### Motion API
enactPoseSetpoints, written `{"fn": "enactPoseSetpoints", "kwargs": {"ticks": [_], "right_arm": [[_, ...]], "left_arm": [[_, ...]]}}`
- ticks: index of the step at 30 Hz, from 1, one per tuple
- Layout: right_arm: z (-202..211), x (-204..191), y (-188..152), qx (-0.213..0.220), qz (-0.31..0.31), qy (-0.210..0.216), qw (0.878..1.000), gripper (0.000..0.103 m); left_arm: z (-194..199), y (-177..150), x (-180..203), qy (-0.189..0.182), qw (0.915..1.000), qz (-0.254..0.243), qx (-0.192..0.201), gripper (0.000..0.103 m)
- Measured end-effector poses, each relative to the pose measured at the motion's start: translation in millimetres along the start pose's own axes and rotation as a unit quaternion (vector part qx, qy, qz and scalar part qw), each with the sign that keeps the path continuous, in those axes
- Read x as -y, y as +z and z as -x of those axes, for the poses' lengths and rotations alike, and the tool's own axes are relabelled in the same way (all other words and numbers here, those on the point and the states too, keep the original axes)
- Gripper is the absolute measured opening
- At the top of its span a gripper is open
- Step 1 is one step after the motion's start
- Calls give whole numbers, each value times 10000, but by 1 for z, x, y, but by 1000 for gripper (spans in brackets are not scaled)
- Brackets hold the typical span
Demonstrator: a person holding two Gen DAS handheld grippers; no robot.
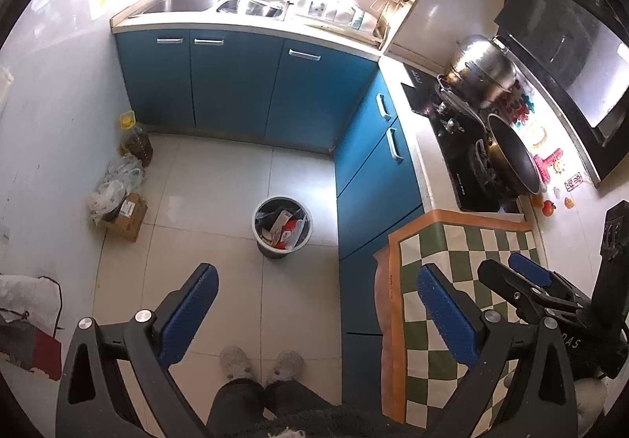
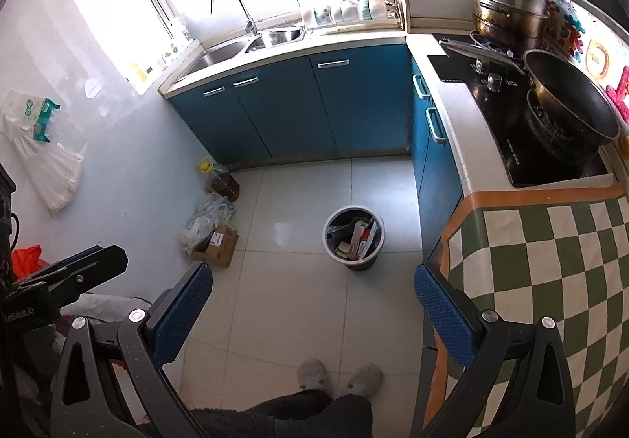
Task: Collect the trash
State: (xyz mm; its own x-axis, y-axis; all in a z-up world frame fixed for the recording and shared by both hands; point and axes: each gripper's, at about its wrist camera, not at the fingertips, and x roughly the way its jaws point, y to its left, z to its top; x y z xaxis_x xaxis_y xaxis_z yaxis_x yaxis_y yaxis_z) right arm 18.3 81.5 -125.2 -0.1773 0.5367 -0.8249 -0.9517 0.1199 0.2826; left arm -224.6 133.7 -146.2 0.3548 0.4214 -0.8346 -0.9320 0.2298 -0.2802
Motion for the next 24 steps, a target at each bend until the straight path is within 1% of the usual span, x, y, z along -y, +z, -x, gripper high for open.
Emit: {"fn": "enactPoseSetpoints", "kwargs": {"ticks": [9,19,24], "right_arm": [[-8,4,-3,-187,16,137,9997,103],[-12,8,-6,-313,-22,294,9991,103],[-12,9,-8,-326,-73,306,9990,103]], "left_arm": [[-1,1,-1,60,9999,-55,-93,103],[-5,1,-1,-68,9994,-206,-271,103],[-6,1,-2,-104,9992,-219,-305,103]]}}
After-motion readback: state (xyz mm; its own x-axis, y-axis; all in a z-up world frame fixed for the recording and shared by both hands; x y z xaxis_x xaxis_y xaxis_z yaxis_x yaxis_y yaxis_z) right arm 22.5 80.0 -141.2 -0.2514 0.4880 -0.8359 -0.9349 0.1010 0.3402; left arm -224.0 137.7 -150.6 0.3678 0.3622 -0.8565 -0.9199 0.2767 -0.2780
